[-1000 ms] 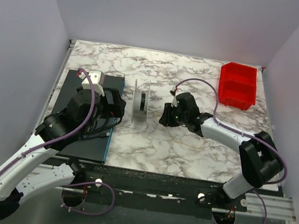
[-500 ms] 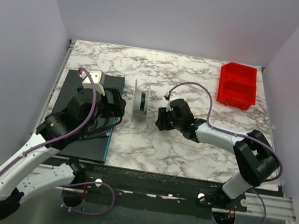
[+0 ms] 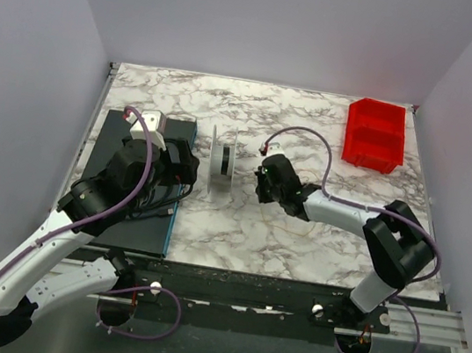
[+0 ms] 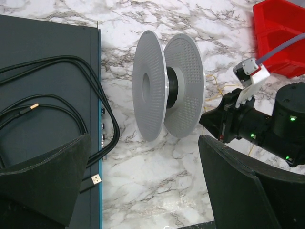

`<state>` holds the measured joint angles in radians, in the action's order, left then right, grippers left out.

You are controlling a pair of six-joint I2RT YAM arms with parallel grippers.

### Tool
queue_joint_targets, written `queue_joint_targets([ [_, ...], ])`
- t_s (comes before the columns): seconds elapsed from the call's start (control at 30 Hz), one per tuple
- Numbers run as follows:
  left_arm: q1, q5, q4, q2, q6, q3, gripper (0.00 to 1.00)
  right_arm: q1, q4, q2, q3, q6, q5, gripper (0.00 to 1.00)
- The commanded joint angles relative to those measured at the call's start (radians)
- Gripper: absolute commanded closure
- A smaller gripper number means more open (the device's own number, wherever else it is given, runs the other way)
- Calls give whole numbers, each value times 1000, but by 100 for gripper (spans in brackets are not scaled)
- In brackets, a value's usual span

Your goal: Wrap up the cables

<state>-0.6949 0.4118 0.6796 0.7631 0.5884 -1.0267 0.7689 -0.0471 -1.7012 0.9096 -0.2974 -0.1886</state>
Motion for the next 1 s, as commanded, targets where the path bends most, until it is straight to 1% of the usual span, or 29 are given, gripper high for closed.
queue_joint_targets([
  [0.0, 5, 7, -39, 11, 10, 16, 1, 3, 154, 127, 90, 6, 15, 99],
  [0.13, 6, -13, -75, 19, 29, 70, 1, 2, 307, 236, 168, 26, 114, 99],
  [0.27, 5, -20, -109, 25, 48, 106, 1, 2, 430, 285, 263, 12, 252, 99],
  [0.53, 4, -57, -179, 36, 44, 136, 1, 3, 491, 381, 360, -42, 414, 99],
  [0.73, 5, -76, -238, 44, 56, 173, 1, 3, 482, 397, 415, -85, 546, 99],
  [0.8, 4, -82, -262, 43, 68, 189, 1, 2, 452, 387, 417, -111, 593, 99],
  [0.97, 4, -87, -307, 24, 105, 242, 1, 3, 315, 341, 390, -198, 629, 99],
])
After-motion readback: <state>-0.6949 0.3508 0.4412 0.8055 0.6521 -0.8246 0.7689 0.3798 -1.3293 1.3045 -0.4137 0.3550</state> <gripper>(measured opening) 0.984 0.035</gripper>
